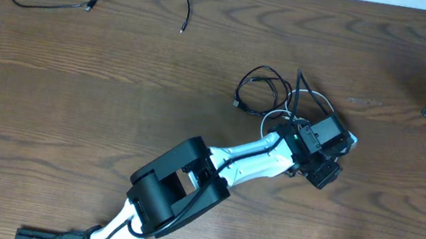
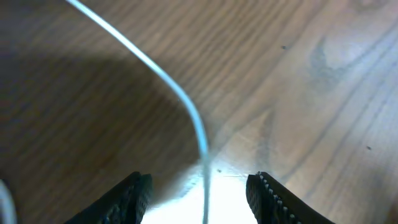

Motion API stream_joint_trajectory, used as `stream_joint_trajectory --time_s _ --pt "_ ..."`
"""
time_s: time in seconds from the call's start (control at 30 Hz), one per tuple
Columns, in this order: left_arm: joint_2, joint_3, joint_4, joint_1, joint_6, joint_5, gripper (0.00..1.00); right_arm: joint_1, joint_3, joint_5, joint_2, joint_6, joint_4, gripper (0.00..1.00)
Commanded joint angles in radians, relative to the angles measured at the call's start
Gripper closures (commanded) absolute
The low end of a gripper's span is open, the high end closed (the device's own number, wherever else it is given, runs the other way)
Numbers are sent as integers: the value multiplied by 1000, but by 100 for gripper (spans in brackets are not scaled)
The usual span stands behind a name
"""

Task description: Untangle cables

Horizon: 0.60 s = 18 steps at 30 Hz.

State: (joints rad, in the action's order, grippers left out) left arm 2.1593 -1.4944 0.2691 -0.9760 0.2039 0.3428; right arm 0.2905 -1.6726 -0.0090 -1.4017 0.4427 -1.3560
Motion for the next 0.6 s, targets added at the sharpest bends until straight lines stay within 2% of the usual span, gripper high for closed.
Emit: stream_joint_trajectory --time_s 0.0,0.27,0.37,0.5,0.57 --pt "10 2 0 5 -20 -65 45 4 1 -6 -4 -11 1 1" --pt "10 2 -39 6 -20 -75 46 4 1 -6 -4 -11 -3 1" --pt "10 2 -47 6 -20 -75 57 4 1 -6 -4 -11 -3 1" --pt "10 2 -47 6 -20 -74 61 4 1 -6 -4 -11 -3 1" --pt "10 2 -47 6 -20 -74 68 4 1 -6 -4 -11 -3 1"
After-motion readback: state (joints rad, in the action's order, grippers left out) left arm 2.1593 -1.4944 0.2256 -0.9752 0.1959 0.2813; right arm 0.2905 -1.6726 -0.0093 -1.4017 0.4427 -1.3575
